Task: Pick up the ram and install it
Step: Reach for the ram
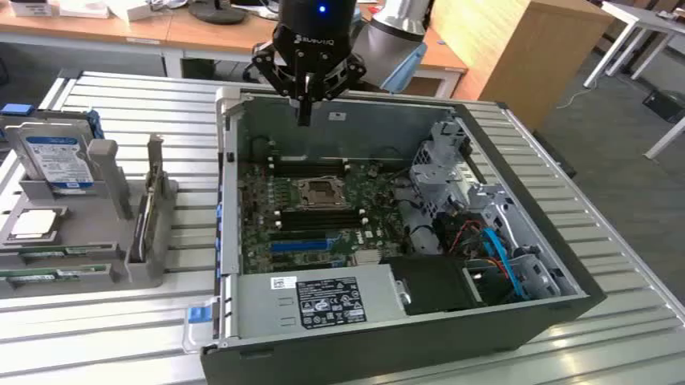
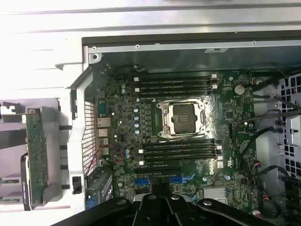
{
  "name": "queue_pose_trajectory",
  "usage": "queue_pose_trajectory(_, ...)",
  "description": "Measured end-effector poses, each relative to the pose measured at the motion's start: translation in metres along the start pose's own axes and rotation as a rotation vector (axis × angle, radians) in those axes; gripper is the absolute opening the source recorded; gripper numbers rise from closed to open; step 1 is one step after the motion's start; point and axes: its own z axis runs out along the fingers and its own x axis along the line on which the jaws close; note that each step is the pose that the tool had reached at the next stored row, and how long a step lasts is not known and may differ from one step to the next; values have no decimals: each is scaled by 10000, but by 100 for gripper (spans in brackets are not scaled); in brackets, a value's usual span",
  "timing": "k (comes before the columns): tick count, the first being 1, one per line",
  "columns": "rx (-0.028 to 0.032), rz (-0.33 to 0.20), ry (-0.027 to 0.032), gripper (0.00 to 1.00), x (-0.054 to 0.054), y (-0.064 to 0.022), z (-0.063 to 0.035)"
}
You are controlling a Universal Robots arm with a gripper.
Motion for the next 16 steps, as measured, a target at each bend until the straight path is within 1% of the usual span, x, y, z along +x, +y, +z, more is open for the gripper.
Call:
queue_pose_trajectory(13, 0, -2, 0, 11, 1, 0, 0)
queue_pose_trajectory(16, 2, 0, 1, 11, 39, -3, -2)
